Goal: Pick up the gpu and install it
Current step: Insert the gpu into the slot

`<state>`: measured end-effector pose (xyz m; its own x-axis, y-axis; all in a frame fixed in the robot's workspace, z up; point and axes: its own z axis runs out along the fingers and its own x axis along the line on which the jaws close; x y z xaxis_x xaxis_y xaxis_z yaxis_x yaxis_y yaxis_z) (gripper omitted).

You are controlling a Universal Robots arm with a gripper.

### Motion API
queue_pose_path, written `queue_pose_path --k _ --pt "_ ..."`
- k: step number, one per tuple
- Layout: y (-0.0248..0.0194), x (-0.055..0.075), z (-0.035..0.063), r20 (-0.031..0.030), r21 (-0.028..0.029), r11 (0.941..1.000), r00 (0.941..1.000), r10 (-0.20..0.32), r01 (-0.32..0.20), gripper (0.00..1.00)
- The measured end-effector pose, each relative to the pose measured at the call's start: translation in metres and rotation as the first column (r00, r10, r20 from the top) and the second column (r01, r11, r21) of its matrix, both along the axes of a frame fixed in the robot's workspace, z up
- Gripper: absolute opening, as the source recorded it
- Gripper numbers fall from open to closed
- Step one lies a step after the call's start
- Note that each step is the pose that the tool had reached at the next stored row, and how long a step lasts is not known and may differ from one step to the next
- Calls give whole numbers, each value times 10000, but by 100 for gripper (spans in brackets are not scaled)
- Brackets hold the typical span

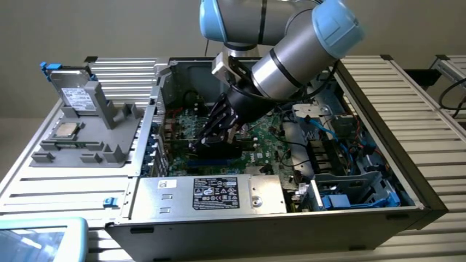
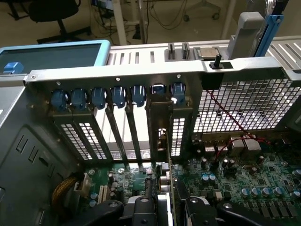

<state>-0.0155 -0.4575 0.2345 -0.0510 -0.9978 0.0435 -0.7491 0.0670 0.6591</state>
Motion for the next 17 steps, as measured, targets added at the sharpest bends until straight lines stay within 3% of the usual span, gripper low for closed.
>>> queue_pose_path --k 1,10,13,17 --pt "0 -1 0 -25 14 10000 10000 -1 1 28" --pt "-5 -1 -21 -39 29 10000 10000 -2 2 28" --pt "-6 0 -25 -55 104 9999 10000 -1 2 28" --pt "-6 -1 -25 -68 103 9999 10000 -2 3 28"
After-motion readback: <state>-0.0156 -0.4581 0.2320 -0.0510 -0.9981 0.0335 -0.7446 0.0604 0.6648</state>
